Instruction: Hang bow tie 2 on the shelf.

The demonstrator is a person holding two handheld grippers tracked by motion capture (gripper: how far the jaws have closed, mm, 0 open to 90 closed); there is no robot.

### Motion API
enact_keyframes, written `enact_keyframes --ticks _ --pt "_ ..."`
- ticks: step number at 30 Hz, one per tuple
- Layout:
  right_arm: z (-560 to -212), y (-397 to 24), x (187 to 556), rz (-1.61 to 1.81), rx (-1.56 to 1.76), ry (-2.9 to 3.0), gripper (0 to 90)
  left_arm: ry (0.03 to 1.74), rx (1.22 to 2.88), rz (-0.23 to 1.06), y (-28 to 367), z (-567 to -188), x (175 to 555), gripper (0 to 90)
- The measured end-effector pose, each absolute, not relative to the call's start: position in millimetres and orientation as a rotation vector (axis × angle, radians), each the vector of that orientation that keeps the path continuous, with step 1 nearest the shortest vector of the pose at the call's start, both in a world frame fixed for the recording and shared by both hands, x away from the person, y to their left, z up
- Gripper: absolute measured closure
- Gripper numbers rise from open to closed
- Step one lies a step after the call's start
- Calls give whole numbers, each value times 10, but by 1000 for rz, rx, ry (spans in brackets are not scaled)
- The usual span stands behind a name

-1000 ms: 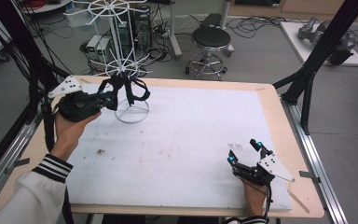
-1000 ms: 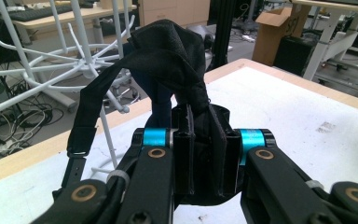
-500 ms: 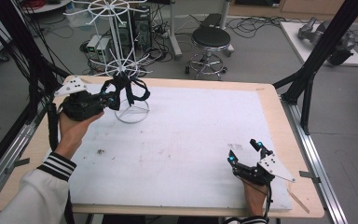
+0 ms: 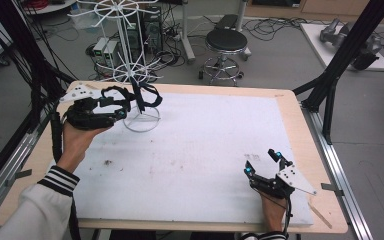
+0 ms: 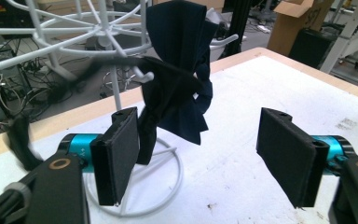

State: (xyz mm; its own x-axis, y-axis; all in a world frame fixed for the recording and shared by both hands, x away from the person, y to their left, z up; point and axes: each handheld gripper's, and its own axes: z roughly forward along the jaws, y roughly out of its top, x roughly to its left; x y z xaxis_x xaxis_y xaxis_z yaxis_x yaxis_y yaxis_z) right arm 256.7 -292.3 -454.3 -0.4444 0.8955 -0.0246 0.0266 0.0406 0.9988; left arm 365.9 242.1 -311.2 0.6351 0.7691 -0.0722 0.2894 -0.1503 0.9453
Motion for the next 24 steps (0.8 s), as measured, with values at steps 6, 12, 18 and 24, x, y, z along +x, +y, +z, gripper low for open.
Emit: enact_keyframes --ticks 6,12,18,24 --pt "-4542 -2922 2566 1493 956 1585 112 856 1714 538 2486 -3132 3613 260" --pt "-4544 -2924 2565 1495 955 1582 112 834 1718 559 2529 -3162 3572 148" --pt "-4543 -2918 2564 1493 949 1583 112 742 1723 570 2612 -3307 3449 132" --pt "-4544 -2917 2565 1491 947 1583 112 687 1683 577 2788 -3613 3246 131"
